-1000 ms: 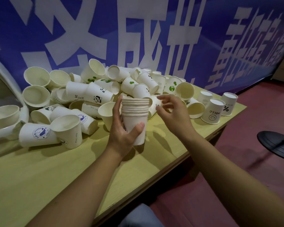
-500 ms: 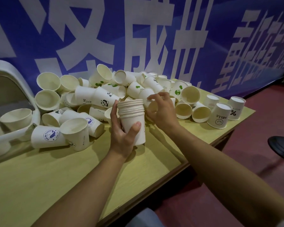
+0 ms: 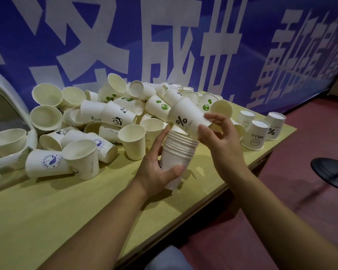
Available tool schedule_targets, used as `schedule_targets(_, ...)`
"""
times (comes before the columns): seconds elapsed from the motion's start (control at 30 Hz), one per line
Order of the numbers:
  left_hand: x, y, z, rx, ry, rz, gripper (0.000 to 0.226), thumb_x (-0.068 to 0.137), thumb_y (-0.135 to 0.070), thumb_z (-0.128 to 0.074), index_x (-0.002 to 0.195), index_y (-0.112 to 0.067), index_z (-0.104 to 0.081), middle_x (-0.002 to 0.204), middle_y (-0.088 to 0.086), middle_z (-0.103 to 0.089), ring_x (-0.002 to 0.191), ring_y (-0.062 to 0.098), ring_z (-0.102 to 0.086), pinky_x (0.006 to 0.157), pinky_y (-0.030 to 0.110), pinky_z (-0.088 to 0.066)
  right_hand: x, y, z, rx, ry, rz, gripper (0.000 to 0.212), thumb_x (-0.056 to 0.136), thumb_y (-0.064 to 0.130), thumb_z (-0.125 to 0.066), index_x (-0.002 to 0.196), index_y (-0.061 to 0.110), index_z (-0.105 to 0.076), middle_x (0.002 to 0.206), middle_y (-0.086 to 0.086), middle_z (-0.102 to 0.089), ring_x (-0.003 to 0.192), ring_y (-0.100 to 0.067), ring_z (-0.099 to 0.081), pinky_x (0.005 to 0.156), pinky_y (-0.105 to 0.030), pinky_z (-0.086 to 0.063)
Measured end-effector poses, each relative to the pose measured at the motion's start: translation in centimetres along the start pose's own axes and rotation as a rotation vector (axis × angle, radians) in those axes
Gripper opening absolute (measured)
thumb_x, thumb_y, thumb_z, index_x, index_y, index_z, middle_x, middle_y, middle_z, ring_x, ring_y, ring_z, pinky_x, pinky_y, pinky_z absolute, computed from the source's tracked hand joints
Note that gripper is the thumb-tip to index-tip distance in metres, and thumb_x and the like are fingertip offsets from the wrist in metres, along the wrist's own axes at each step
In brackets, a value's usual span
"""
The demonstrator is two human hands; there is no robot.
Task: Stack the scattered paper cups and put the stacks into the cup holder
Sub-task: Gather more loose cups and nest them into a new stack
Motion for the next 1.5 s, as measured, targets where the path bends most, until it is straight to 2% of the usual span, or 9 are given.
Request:
schedule_targets(0.17, 0.0, -0.9, -0.6, 0.046, 0.059, -0.026, 0.097, 0.068, -0.050, -0.074, 0.147, -0.065, -0.019, 0.134, -0.028, -0.057, 0.120, -0.001, -0.059, 0.090, 0.021, -0.054, -0.5, 0.1, -0.7, -0.092, 0.031, 0.003, 0.011, 0.090, 0.028, -0.071, 0.096, 0.024, -0.063, 0.103, -0.005, -0.065, 0.093, -0.023, -0.066, 0.078, -0.034, -0.055)
schedule_targets(0.37, 0.0, -0.5, -0.1, 0.039, 0.054, -0.009, 0.101, 0.067, -0.054, -0.073, 0.152, -0.056, -0.018, 0.132, -0.032, -0.054, 0.118, -0.003, -0.058, 0.085, 0.017, -0.053, -0.4, -0.2, -1.4, -0.097, 0.090, -0.050, 0.064, 0.090, 0.011, -0.070, 0.139, 0.042, -0.044, 0.105, -0.007, -0.054, 0.087, -0.016, -0.063, 0.082, -0.032, -0.060)
schedule_targets(0.5, 0.0, -0.4, -0.1, 0.038, 0.049, -0.015, 0.101, 0.067, -0.054, -0.073, 0.153, -0.054, -0.019, 0.133, -0.024, -0.056, 0.117, -0.003, -0.059, 0.085, 0.016, -0.053, -0.4, 0.0, -1.5, -0.092, 0.093, -0.058, 0.059, 0.091, 0.009, -0.068, 0.133, 0.045, -0.047, 0.106, -0.008, -0.054, 0.087, -0.015, -0.063, 0.085, -0.037, -0.061)
schedule_targets(0.67, 0.1, -1.1, 1.2, 0.059, -0.059, -0.037, 0.096, 0.067, -0.057, -0.071, 0.145, -0.064, -0.016, 0.135, -0.023, -0.052, 0.116, 0.001, -0.058, 0.088, 0.025, -0.055, -0.7, -0.5, -1.5, -0.166, 0.110, -0.039, 0.025, 0.096, 0.017, -0.063, 0.109, 0.037, -0.068, 0.103, 0.002, -0.063, 0.098, -0.015, -0.066, 0.090, -0.050, -0.057)
schedule_targets(0.8, 0.0, -1.6, 2.8, 0.080, -0.075, -0.013, 0.104, 0.067, -0.056, -0.071, 0.145, -0.069, -0.004, 0.148, -0.017, -0.039, 0.125, -0.005, -0.049, 0.090, 0.014, -0.050, -1.9, -0.9, -2.9, -0.222, 0.170, -0.020, 0.034, 0.096, 0.018, -0.061, 0.115, 0.046, -0.069, 0.107, 0.011, -0.068, 0.105, -0.011, -0.064, 0.094, -0.048, -0.055)
schedule_targets(0.9, -1.2, -1.7, 4.8, 0.133, -0.066, -0.015, 0.098, 0.065, -0.054, -0.073, 0.144, -0.066, -0.017, 0.143, -0.013, -0.047, 0.119, 0.003, -0.057, 0.094, 0.030, -0.055, -2.4, -1.6, -4.3, -0.201, 0.208, -0.048, 0.032, 0.092, 0.021, -0.062, 0.113, 0.042, -0.071, 0.104, 0.012, -0.068, 0.102, -0.012, -0.064, 0.092, -0.051, -0.055)
schedule_targets(1.13, -7.2, -3.2, 13.9, 0.185, -0.243, -0.037, 0.088, 0.069, -0.049, -0.074, 0.141, -0.066, -0.027, 0.143, -0.007, -0.050, 0.122, 0.011, -0.059, 0.095, 0.028, -0.054, -3.1, -4.4, -10.4, -0.324, 0.337, -0.103, 0.049, 0.089, 0.021, -0.073, 0.128, 0.043, -0.052, 0.115, 0.015, -0.057, 0.100, -0.005, -0.061, 0.086, -0.041, -0.058)
schedule_targets(1.3, -12.2, -1.7, 18.6, 0.189, -0.394, 0.025, 0.085, 0.066, -0.051, -0.074, 0.136, -0.072, -0.031, 0.138, -0.026, -0.053, 0.122, 0.004, -0.059, 0.096, 0.026, -0.052, -1.4, -6.6, -14.7, -0.404, 0.335, -0.159, 0.076, 0.084, 0.023, -0.079, 0.147, 0.030, -0.037, 0.130, 0.005, -0.050, 0.100, -0.008, -0.058, 0.092, -0.044, -0.055)
schedule_targets(1.5, -12.5, -2.2, 18.3, 0.161, -0.435, -0.020, 0.085, 0.069, -0.046, -0.074, 0.140, -0.067, -0.032, 0.145, -0.011, -0.053, 0.127, 0.012, -0.058, 0.100, 0.032, -0.052, -0.4, -8.5, -17.5, -0.444, 0.248, -0.096, 0.090, 0.082, 0.025, -0.081, 0.153, 0.025, -0.026, 0.149, -0.002, -0.045, 0.133, -0.019, -0.046, 0.110, -0.041, -0.041)
Point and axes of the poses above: each hand's wrist, its own x-axis towards the middle knuckle, its own z-axis out of the back of the hand, y = z × x, the point moved 10 cm from there along x, towards the middle knuckle
